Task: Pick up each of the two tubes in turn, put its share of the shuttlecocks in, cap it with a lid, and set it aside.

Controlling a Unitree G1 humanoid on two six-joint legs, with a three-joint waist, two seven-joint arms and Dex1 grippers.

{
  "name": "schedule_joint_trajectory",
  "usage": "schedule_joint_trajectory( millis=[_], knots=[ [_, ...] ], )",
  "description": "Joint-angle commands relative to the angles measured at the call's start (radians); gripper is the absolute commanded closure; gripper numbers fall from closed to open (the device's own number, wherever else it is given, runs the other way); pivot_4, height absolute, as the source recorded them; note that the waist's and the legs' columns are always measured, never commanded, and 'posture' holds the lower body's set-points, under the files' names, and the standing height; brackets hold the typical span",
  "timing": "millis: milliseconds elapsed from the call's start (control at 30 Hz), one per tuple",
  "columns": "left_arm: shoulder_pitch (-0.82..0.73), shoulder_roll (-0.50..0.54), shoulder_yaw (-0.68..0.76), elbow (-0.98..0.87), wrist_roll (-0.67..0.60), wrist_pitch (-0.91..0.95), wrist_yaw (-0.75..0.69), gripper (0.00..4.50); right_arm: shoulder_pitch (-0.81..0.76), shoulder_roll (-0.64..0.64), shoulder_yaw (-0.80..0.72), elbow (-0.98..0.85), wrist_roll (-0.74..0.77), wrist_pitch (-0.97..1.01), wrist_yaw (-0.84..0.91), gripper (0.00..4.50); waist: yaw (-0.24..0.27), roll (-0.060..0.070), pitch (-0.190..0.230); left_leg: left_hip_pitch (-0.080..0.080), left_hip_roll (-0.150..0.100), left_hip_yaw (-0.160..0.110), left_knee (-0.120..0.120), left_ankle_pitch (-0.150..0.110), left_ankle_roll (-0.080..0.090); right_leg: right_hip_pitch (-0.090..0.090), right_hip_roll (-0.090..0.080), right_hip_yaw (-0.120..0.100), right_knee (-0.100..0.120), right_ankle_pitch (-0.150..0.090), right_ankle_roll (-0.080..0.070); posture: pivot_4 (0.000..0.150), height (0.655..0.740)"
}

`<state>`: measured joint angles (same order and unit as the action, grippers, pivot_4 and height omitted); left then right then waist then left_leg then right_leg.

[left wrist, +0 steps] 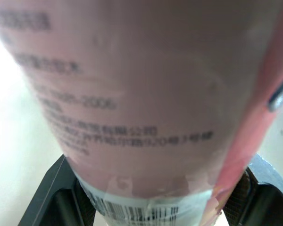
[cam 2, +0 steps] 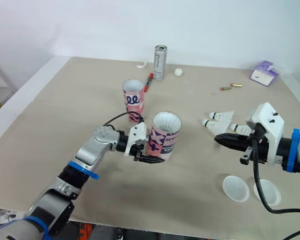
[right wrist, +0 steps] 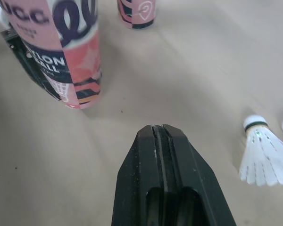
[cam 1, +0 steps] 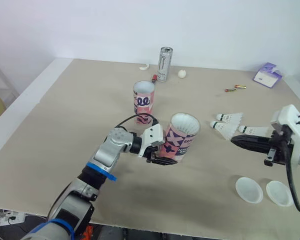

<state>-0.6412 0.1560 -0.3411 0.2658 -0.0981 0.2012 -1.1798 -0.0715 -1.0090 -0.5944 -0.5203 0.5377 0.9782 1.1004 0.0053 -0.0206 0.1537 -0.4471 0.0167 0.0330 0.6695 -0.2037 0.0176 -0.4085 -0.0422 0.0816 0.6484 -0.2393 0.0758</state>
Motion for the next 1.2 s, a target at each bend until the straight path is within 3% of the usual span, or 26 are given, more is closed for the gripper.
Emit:
schedule_joint_trajectory(
  millis=[33, 300, 700, 733, 767, 900, 1033, 1067, 1200],
  knots=[
    [0.018, -0.042, 0.008, 0.003, -0.015, -0.101, 0.054, 1.59, 0.011, -0.013, -0.034, -0.015, 0.023, -0.026, -0.024, 4.42, 0.000, 0.000, 0.000, 0.000, 0.000, 0.000, 0.000, 0.000, 0.000, 0.000, 0.000, 0.000, 0.000, -0.001, -0.002, 0.150, 0.7400],
    [0.056, -0.073, -0.037, 0.103, 0.023, -0.254, 0.092, 1.59, 0.060, -0.045, -0.028, 0.010, 0.027, -0.068, -0.022, 4.42, 0.000, 0.000, 0.000, 0.002, -0.001, 0.002, 0.001, 0.000, 0.000, 0.001, -0.001, 0.001, -0.001, -0.001, -0.002, 0.150, 0.7400],
    [0.046, -0.057, -0.080, 0.192, 0.050, -0.296, 0.051, 1.59, 0.245, -0.108, -0.075, 0.066, -0.017, -0.098, 0.042, 4.42, 0.001, 0.000, 0.000, 0.002, -0.002, 0.002, 0.000, 0.000, 0.000, 0.002, -0.001, 0.001, -0.001, -0.002, -0.001, 0.150, 0.7400],
    [0.044, -0.059, -0.080, 0.197, 0.050, -0.294, 0.050, 1.59, 0.287, -0.125, -0.075, 0.074, -0.049, -0.125, 0.061, 3.85, 0.001, 0.001, -0.001, 0.002, -0.002, 0.002, 0.000, 0.000, 0.000, 0.002, -0.001, 0.001, -0.001, -0.002, -0.001, 0.150, 0.7400],
    [0.042, -0.060, -0.080, 0.202, 0.052, -0.295, 0.049, 1.59, 0.323, -0.141, -0.075, 0.082, -0.074, -0.142, 0.075, 3.76, 0.002, 0.001, -0.001, 0.002, -0.002, 0.002, 0.000, 0.000, 0.000, 0.002, -0.001, 0.001, -0.001, -0.002, 0.000, 0.150, 0.7400],
    [0.041, -0.055, -0.079, 0.205, 0.046, -0.285, 0.033, 1.59, 0.398, -0.184, -0.063, 0.125, -0.132, -0.184, 0.107, 2.15, 0.002, 0.001, -0.001, 0.002, -0.002, 0.002, 0.000, 0.000, 0.000, 0.002, -0.001, 0.001, -0.002, -0.003, 0.001, 0.150, 0.7400],
    [0.046, -0.040, -0.076, 0.209, 0.032, -0.264, -0.004, 1.59, 0.376, -0.212, -0.004, 0.173, -0.161, -0.222, 0.102, 0.30, 0.001, 0.001, -0.001, 0.004, -0.001, 0.003, 0.000, 0.000, 0.000, 0.003, -0.001, 0.001, -0.002, -0.004, 0.002, 0.150, 0.7400],
    [0.044, -0.035, -0.078, 0.215, 0.036, -0.266, -0.011, 1.59, 0.361, -0.220, 0.020, 0.187, -0.166, -0.231, 0.098, 0.12, 0.000, 0.001, -0.001, 0.005, -0.001, 0.003, 0.000, 0.000, 0.000, 0.003, 0.000, 0.001, -0.002, -0.004, 0.002, 0.150, 0.7400],
    [0.041, -0.028, -0.081, 0.221, 0.045, -0.279, -0.013, 1.59, 0.302, -0.244, 0.119, 0.242, -0.195, -0.265, 0.087, 0.12, -0.001, 0.001, -0.001, 0.006, 0.000, 0.004, 0.000, 0.000, 0.000, 0.003, 0.000, 0.001, -0.002, -0.004, 0.001, 0.150, 0.7400]
  ],
)
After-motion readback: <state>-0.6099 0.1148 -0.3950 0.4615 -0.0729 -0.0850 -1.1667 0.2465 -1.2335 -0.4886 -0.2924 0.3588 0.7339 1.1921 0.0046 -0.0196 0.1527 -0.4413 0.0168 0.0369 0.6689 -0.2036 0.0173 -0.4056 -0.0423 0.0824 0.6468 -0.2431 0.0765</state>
